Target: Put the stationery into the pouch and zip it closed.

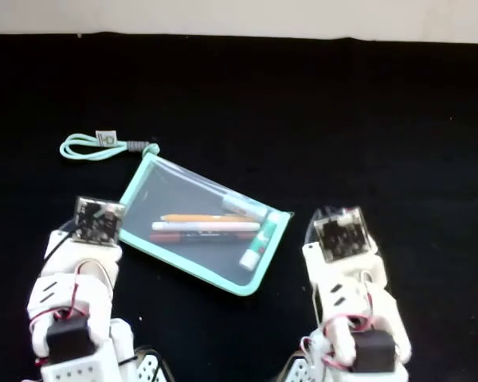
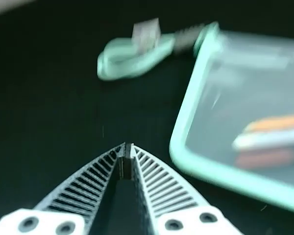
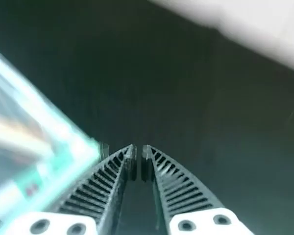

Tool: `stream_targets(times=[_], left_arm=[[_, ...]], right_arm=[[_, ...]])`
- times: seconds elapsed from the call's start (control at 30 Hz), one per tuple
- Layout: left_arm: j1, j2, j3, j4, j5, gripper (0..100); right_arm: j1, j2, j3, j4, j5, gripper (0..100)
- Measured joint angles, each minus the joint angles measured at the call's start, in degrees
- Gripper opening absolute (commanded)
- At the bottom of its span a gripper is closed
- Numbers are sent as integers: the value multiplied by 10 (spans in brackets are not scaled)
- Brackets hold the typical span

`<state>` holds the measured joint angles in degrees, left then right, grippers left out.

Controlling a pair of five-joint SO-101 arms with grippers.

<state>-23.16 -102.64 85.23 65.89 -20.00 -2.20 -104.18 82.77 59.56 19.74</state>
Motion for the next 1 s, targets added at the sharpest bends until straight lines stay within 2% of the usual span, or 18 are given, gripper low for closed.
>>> stream_targets(times=[0.13,0.3,0.43,0.53,0.63,0.8,1.0], left_arm=[[-42,2,51,-4,0,10],[-56,2,66,-4,1,10],[-56,2,98,46,1,10],[-57,1,105,98,1,10],[-74,-2,109,105,23,10],[-78,-2,109,105,78,11],[-77,-2,110,105,91,11]], right_arm=[[51,0,100,-2,-49,45],[67,0,124,-2,-123,45],[69,0,124,-2,-162,45],[69,0,125,31,-178,43],[69,0,125,100,-195,43],[69,-4,125,116,-203,43],[69,-4,125,116,-203,43]])
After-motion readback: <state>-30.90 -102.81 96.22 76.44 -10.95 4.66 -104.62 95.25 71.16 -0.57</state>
